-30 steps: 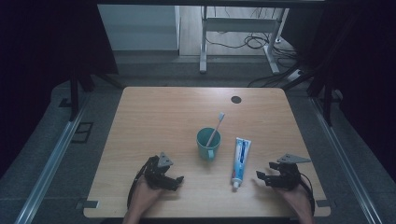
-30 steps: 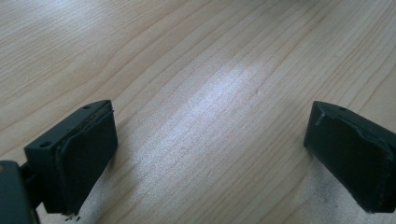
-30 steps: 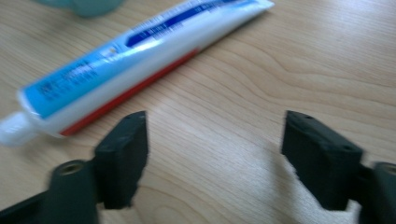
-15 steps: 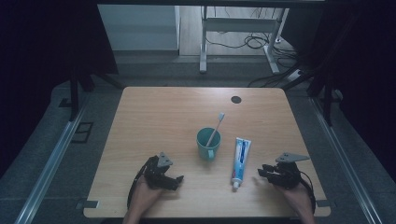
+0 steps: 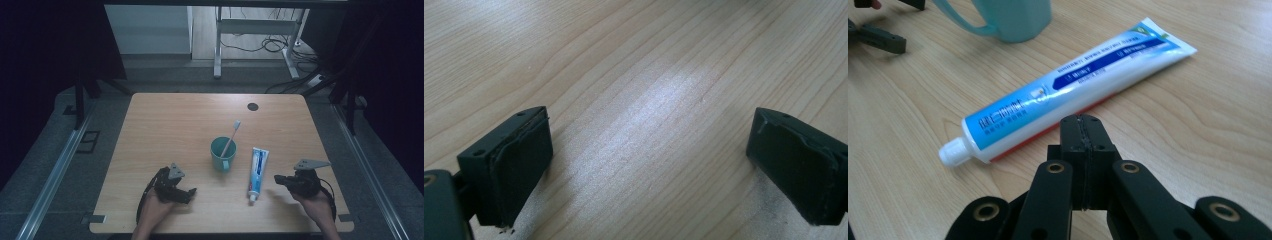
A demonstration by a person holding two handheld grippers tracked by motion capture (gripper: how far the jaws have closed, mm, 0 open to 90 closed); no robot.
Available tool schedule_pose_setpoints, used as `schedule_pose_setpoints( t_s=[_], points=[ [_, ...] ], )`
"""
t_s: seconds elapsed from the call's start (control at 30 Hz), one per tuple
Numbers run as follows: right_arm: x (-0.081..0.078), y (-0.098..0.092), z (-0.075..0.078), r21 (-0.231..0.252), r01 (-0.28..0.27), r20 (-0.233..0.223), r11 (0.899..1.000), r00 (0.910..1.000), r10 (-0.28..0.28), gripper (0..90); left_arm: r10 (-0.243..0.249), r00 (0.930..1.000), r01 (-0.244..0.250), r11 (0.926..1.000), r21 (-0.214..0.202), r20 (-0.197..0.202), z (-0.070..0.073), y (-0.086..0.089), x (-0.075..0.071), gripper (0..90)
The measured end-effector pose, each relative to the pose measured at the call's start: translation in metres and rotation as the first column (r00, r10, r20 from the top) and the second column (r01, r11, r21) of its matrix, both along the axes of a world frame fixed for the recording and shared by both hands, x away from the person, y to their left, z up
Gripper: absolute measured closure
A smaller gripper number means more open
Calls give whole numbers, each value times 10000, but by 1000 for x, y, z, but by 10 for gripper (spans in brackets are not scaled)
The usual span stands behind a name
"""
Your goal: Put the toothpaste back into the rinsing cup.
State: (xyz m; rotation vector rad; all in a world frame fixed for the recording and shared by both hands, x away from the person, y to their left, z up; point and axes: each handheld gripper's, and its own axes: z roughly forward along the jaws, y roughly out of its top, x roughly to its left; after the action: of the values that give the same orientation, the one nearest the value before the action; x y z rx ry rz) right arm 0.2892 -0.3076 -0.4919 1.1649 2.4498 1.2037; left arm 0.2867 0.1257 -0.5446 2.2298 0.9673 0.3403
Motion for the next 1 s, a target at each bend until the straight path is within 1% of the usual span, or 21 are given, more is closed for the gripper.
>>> schedule_pose_setpoints(
  t_s=[0.03,0.07,0.1,0.23,0.47,0.63,0.67,0.7,0.73,1.0],
  points=[
    [1,1,1,-15,-29,10,10000,10000,29,891,1,10000,-1,10000,0,0,0,0,0,48],
    [2,6,3,-33,-170,3,9998,9999,170,891,4,10000,-4,10000,-1,0,0,0,0,48],
    [2,6,3,-33,-170,3,9998,9999,170,891,4,10000,-4,10000,0,0,0,0,0,48],
    [6,18,6,-73,-396,-57,9992,9992,396,891,6,10000,-6,10000,-2,1,0,0,0,49],
    [12,39,7,-294,-867,-183,9958,9961,862,891,6,10000,-6,10000,-1,0,0,0,0,49],
    [16,54,4,-338,-1130,-332,9930,9932,1119,891,10,10000,-10,10000,-4,3,0,0,0,49],
    [16,54,4,-338,-1130,-332,9930,9932,1119,891,11,10000,-11,10000,-7,3,0,0,0,49],
    [17,59,3,-357,-1221,-365,9919,9920,1208,891,10,10000,-10,10000,-6,2,0,0,0,49],
    [17,59,3,-357,-1221,-365,9919,9920,1208,891,11,10000,-11,10000,-5,1,0,0,0,49],
    [19,77,-4,-433,-1501,-621,9877,9871,1473,891,10,10000,-10,10000,-2,-1,0,0,0,49]
  ],
)
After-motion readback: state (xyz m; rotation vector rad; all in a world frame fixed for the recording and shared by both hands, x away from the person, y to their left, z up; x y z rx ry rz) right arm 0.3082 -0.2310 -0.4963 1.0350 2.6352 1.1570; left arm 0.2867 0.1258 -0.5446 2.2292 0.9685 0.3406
